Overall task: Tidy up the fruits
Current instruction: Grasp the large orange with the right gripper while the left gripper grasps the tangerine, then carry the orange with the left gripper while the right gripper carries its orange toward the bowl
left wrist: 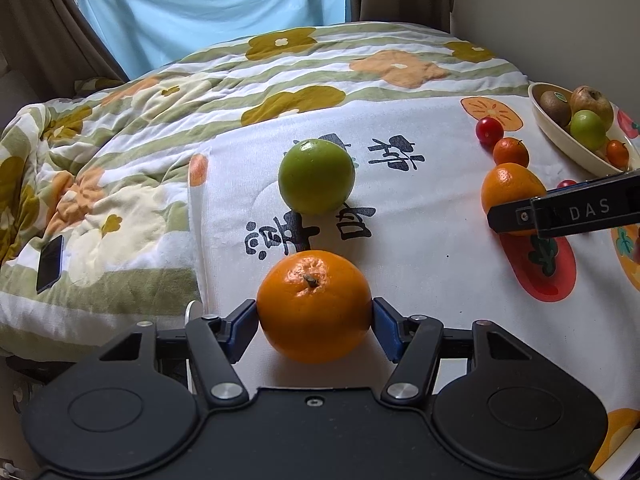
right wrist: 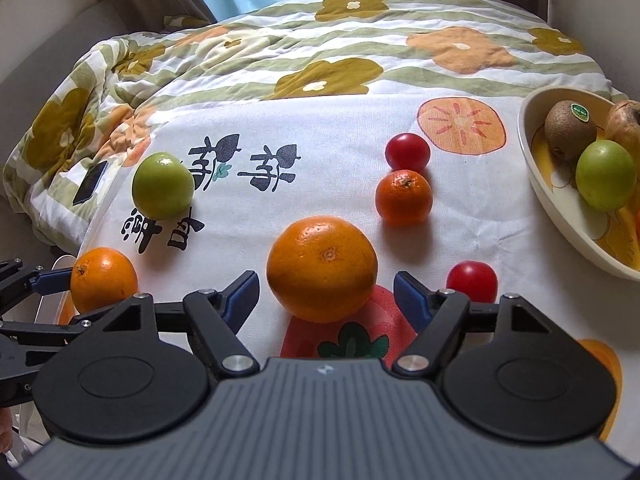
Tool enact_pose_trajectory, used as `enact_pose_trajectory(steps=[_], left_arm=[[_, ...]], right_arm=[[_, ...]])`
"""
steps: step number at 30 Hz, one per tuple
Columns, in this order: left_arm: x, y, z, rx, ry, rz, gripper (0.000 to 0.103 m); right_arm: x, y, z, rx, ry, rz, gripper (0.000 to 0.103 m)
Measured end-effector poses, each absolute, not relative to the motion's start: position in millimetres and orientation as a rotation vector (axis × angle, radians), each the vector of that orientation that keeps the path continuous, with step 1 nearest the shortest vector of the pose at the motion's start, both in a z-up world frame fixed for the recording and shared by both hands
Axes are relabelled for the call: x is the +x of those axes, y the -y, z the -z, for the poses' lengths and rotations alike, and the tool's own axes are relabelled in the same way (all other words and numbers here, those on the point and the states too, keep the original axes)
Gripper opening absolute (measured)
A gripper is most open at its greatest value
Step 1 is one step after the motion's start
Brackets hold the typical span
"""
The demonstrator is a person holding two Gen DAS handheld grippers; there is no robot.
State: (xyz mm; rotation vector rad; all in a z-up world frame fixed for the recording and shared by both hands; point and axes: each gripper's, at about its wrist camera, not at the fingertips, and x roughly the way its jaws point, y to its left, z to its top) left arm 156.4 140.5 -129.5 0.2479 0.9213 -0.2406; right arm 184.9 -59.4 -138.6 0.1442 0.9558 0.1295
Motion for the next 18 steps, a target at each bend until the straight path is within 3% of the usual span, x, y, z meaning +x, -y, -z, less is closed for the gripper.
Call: enact_pose_trajectory(steps=[5, 8, 18], left_arm=[[148, -142, 127, 0.25, -0.913, 0.232, 0.065], [144, -142, 124, 0.244, -0.905, 0.219, 0.065], [125, -131, 99, 0.209, -0.868, 0.171, 0.065]], right_arm=[[186, 60, 139, 0.154, -0.943, -0.131, 0.084], [188, 60, 140, 0.151, -0.937, -0.144, 0.075], [177, 64, 127, 0.128, -0.906, -0.203, 0.074]])
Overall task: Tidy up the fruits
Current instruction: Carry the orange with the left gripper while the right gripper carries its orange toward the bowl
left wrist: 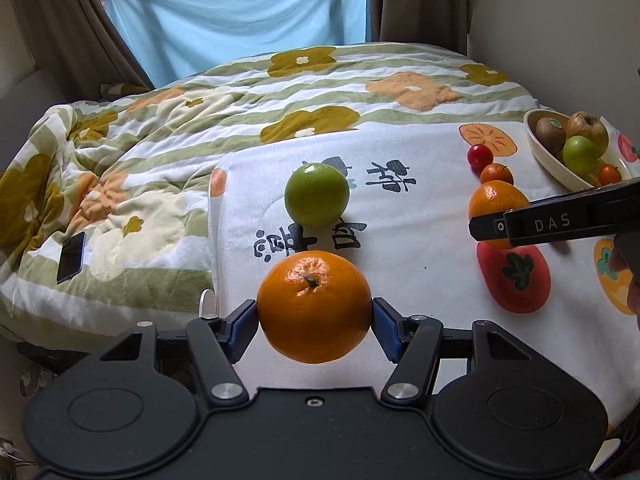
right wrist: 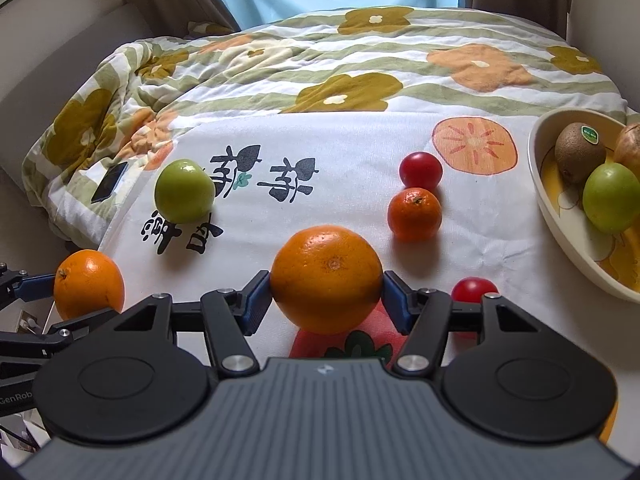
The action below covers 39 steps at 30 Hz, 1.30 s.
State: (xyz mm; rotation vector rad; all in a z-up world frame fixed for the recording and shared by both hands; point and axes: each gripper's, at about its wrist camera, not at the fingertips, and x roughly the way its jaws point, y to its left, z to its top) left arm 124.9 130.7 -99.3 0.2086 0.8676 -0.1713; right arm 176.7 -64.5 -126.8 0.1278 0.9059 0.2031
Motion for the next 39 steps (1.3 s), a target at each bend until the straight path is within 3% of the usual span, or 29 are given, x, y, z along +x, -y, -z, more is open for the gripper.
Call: enact_pose_trajectory(steps=[21, 39], left_arm=[[106, -31, 41, 0.153, -0.784, 0.184, 0.065], [123, 98, 45, 0.18, -0.771, 0.296, 0.065]], right_arm=[[146, 167, 70, 0.166, -0.839, -0.193, 0.074], [139, 303, 66, 0.183, -0.828, -0.08, 0.074]])
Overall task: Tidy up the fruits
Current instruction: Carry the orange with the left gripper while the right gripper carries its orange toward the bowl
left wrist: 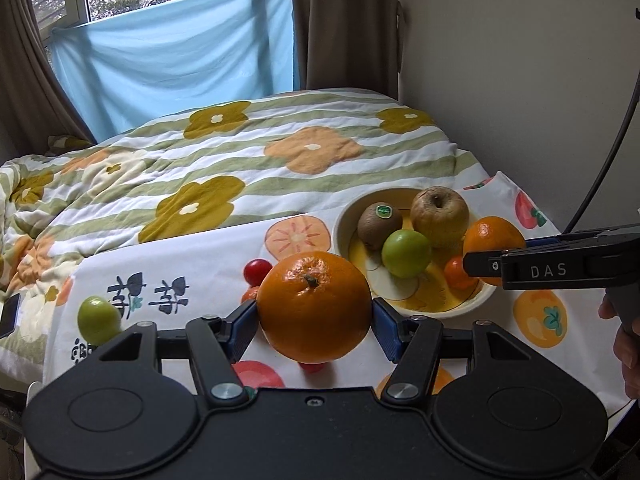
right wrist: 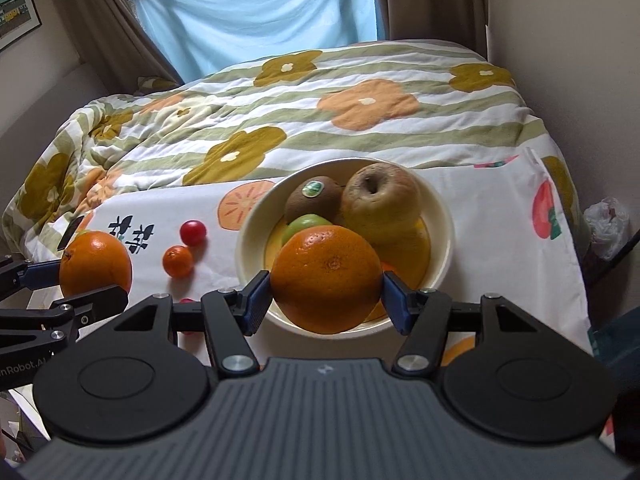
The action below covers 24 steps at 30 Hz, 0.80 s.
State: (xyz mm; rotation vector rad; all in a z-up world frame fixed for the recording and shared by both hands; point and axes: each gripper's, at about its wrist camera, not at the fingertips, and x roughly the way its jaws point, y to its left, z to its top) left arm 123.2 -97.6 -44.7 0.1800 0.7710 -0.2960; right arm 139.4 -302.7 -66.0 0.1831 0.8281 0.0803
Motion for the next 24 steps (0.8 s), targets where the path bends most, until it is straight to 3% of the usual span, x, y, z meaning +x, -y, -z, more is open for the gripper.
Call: enact_pose_trajectory(steps=[24], left_arm=[[168, 199, 102, 0.242, -0.871, 0.354, 0.065]], right_arm=[[153, 382, 96, 0.166, -0.838, -0.045, 0.074]])
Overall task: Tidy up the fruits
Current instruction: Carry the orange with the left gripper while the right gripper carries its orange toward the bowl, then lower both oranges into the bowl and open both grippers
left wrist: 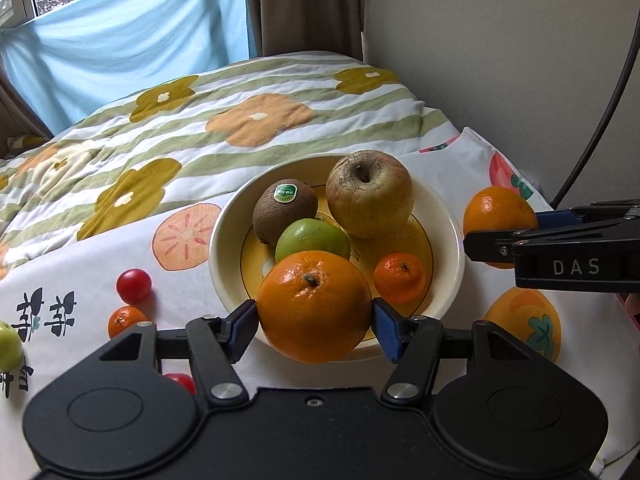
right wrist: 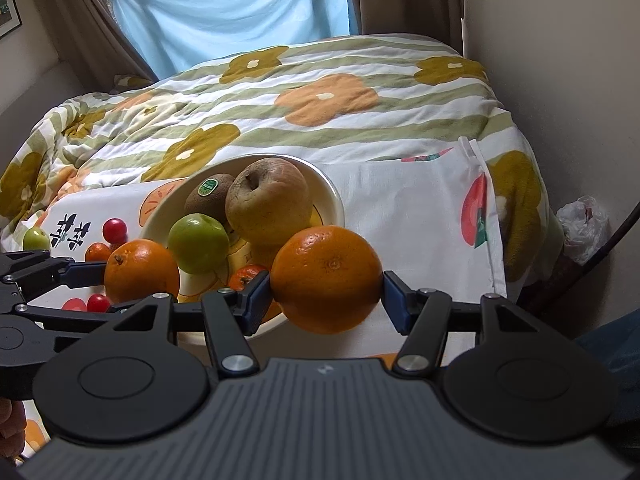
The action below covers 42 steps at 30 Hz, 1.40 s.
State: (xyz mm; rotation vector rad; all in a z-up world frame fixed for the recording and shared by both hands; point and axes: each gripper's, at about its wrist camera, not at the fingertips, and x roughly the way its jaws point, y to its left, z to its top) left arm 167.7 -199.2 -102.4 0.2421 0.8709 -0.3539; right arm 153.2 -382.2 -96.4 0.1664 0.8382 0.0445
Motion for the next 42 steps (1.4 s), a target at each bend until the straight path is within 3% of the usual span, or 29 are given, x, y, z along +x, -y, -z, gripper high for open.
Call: enact_pose_trajectory(steps=[10, 12, 13, 38, 40, 42], left_arm=[[173, 206, 105, 0.238, -0.881, 0.371, 0.07], [168, 203, 98, 0.236, -0.832, 0.365, 0.095], [166, 201, 94, 0.235, -0.812, 0.361, 0.098], [149, 132, 86, 0.165, -0.823, 0.155, 0.098], [148, 131, 86, 0.164, -0.825, 0.155, 0.098], [148, 131, 87, 0.165, -0.826, 0.154, 0.098]], right_arm=[[154, 388, 99, 0.171, -0.839, -0.042, 0.074], [154, 387, 98, 0.172, -0.835, -0.044, 0.074], [154, 387, 97, 0.17, -0.834, -0.046, 0.074], [188, 365, 103, 0.13, -0.847, -0.119, 0.074], [190, 362, 104, 0.126, -0.854, -0.127, 0.075], [188, 361, 102, 0.127, -0.831, -0.144, 0.089]])
